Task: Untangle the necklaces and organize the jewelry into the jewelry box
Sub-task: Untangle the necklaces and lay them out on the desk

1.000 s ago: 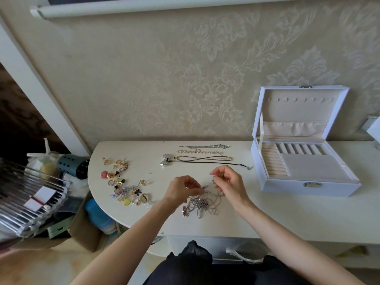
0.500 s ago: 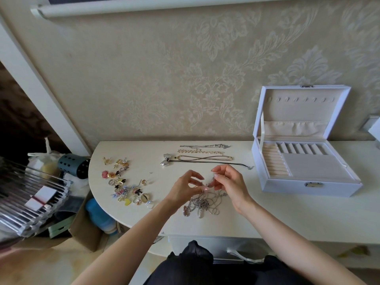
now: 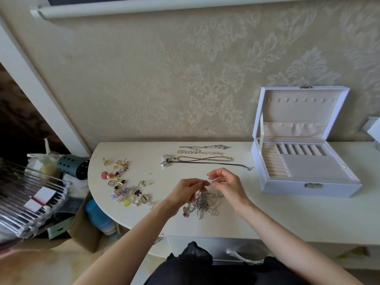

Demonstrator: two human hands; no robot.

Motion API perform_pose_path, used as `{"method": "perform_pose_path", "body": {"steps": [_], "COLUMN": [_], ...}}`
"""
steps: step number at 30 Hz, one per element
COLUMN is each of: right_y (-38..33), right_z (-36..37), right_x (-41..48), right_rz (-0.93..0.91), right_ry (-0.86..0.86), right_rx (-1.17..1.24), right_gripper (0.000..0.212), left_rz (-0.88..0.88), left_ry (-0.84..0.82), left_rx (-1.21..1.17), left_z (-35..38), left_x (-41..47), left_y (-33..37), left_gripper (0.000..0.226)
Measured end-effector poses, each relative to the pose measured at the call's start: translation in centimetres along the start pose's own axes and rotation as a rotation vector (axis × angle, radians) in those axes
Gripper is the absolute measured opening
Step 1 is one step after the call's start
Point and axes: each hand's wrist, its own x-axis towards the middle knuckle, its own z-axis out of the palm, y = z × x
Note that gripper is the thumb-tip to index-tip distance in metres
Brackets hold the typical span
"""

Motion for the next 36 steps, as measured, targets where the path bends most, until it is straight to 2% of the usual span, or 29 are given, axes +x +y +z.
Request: {"method": "perform_pose_path", "body": {"steps": [5,10,17,23,28,32,36], "right_y": [0.2,0.7,1.0,0.6,0.4,-0.2,-0.5], "right_z": [0.4,0.4,0.4,0.6,0.7,0.3,0.3], "right_x": [-0.1,0.2,0.2,-0.4,-0.5,-0.6,-0.6], "right_rz": [-0.001,0.027,0.047,0.068,0.047,0.047,0.029], "right_ry": [-0.076,-0.024,-0.037,-0.084,-0.078,-0.058,-0.072], "right_rx": [-0.137,-0.189,-0.233,-0.251,-0.18,-0.003,0.042], "right_gripper": [0.016,0.006,0.012,0.005,0.006,0.012,0.011], "left_rz": [-0.028,-0.049,0.006,0.016,-0.002,-0.063,-0.095], "left_ry": [0.049,0.085,0.043,0.041,0.036,0.101,0.163], "left_rx": [-0.034,-0.039,0.013,-0.04,-0.067,-0.091,-0.054], "left_z": [0.2,-0.1,-0.1,-0.5,-0.6,-0.6,-0.6], "left_x": [0.1,0.1,0.0,-0.1,0.0,0.3,0.4], "left_y": [0.3,0.1,-0.1,-0.2,-0.1,-0.1,-0.4], "left_gripper": [0.016,0.004,0.015,0.008,0.008,0.008,0.007]}}
